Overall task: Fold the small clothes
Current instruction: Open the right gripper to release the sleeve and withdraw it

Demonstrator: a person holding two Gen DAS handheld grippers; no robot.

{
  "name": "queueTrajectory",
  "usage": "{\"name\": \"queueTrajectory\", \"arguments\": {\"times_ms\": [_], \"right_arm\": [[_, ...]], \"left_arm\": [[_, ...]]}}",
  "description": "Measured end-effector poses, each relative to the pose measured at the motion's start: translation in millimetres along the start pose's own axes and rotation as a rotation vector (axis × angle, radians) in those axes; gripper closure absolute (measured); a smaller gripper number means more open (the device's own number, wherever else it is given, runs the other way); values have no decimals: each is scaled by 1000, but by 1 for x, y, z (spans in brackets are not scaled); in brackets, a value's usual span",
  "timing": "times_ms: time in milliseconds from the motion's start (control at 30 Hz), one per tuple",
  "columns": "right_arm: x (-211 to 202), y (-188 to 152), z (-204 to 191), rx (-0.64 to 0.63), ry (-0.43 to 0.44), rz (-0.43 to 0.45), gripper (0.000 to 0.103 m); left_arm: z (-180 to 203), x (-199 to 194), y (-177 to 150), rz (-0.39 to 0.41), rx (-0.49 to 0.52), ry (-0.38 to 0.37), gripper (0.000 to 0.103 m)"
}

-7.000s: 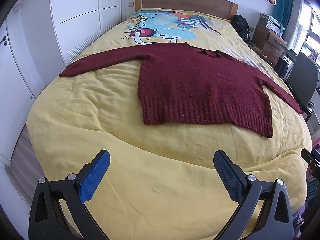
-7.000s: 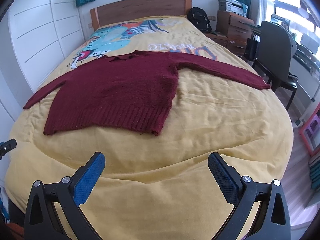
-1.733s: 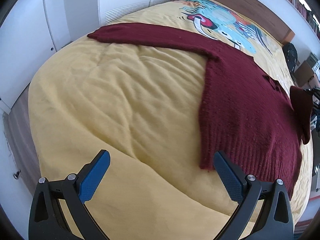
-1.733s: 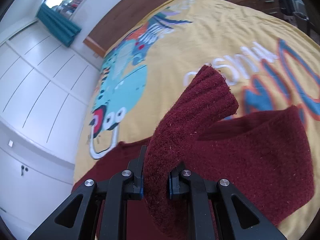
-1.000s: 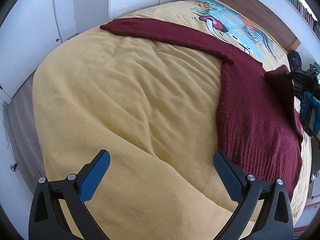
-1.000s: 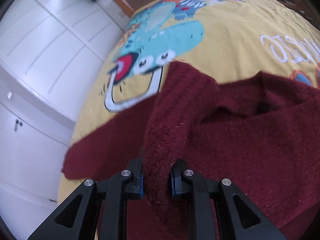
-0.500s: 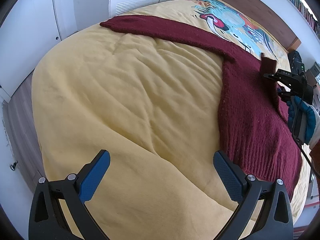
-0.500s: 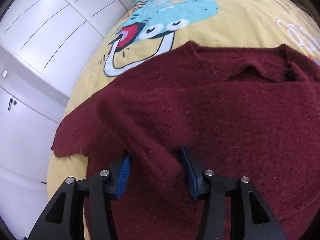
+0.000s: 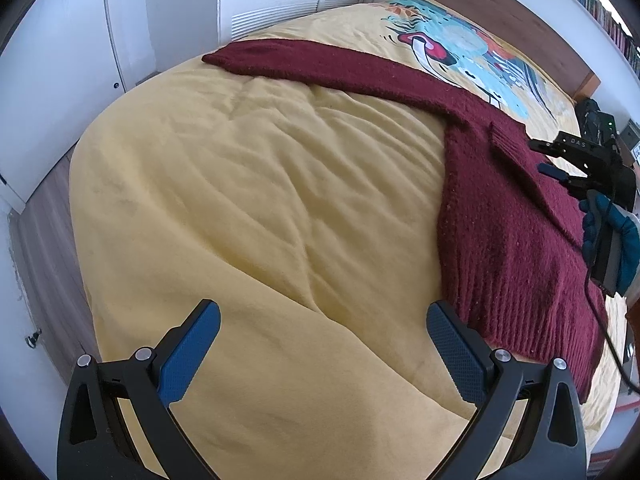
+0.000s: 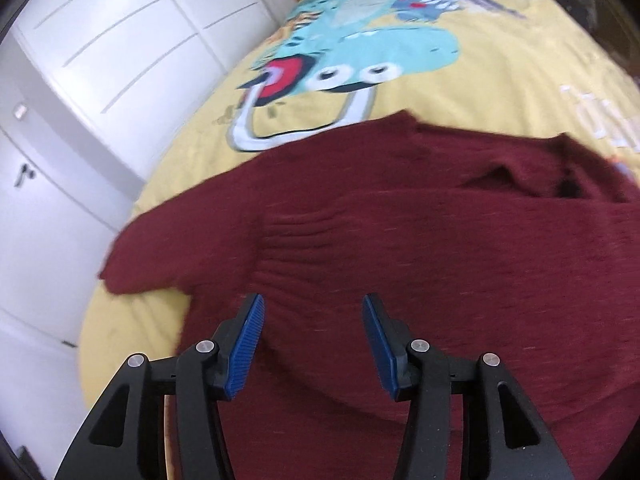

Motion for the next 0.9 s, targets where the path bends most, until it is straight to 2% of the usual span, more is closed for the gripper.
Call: {"name": "queueTrajectory", "arguments": {"times_ms": [133, 267, 400, 600, 900], "right_arm": [[10, -16, 13, 15, -49, -36, 49], [22, -33, 3, -11, -58, -60, 46], [16, -38, -14, -23, -12, -59, 43], [-23, -45, -17, -25, 5, -9, 43], [-110, -71, 17, 26, -46, 92, 43]], "left_arm": [[4, -1, 0, 7, 12, -9, 1], [4, -5, 2, 29, 14, 5, 1], [4, -12, 5, 59, 25, 30, 1], [8, -24, 10, 82, 44, 28, 1], [19, -51, 10, 124, 81, -12, 1]]}}
Point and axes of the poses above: each gripper's, at about its wrist camera, not at the fingertips, and x roughly the way its jaws point, z to its right, y to its top, the point moved 5 cm from there along x, roughly the way its jaws point, and after that the axes turned 1 degree about x, right-handed, at the moved point
